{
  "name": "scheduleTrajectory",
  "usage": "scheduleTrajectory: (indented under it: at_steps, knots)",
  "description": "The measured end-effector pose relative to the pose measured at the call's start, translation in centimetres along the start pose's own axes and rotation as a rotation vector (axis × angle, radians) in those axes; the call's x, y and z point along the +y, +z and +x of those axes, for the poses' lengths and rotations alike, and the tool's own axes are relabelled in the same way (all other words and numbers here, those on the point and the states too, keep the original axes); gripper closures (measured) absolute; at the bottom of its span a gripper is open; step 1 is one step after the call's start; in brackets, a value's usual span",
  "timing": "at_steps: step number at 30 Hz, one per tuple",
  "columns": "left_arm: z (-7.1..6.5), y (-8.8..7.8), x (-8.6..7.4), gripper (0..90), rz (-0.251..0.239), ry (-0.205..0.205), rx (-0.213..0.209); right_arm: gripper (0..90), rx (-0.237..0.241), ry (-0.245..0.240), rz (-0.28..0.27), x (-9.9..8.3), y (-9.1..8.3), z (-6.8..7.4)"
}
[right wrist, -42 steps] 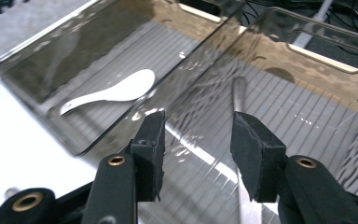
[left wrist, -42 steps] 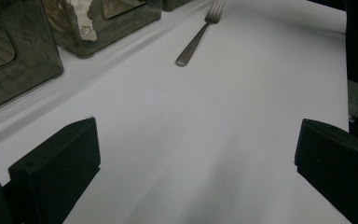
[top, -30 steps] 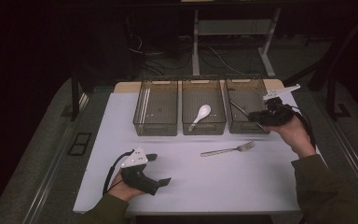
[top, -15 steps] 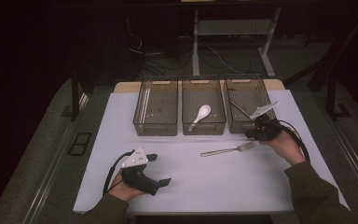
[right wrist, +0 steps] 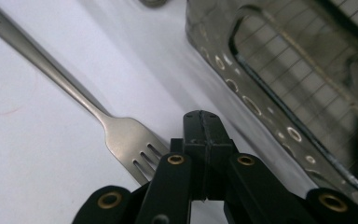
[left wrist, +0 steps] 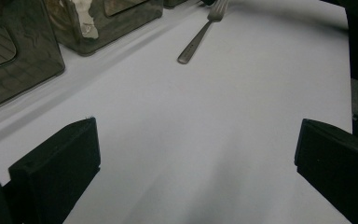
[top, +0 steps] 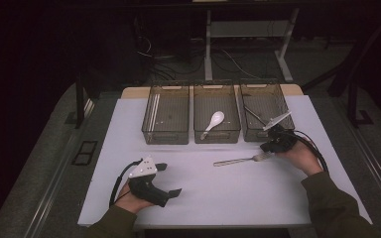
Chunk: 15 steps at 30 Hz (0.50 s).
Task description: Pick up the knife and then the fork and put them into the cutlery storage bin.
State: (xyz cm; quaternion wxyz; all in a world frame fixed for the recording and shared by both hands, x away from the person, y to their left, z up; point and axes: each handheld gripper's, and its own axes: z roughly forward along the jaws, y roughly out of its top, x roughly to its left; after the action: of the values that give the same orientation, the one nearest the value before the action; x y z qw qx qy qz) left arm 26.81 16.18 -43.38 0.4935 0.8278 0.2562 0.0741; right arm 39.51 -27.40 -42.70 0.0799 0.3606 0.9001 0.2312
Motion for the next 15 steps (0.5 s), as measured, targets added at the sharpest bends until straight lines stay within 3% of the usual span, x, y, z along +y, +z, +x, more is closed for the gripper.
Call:
scheduleTrajectory:
  at_steps: [15]
  knots:
    - [0.4, 0.0, -0.1, 0.0, -0.011, -0.001, -0.011, 89.7, 0.061, -0.04, 0.056, -2.2, -1.0, 1.6]
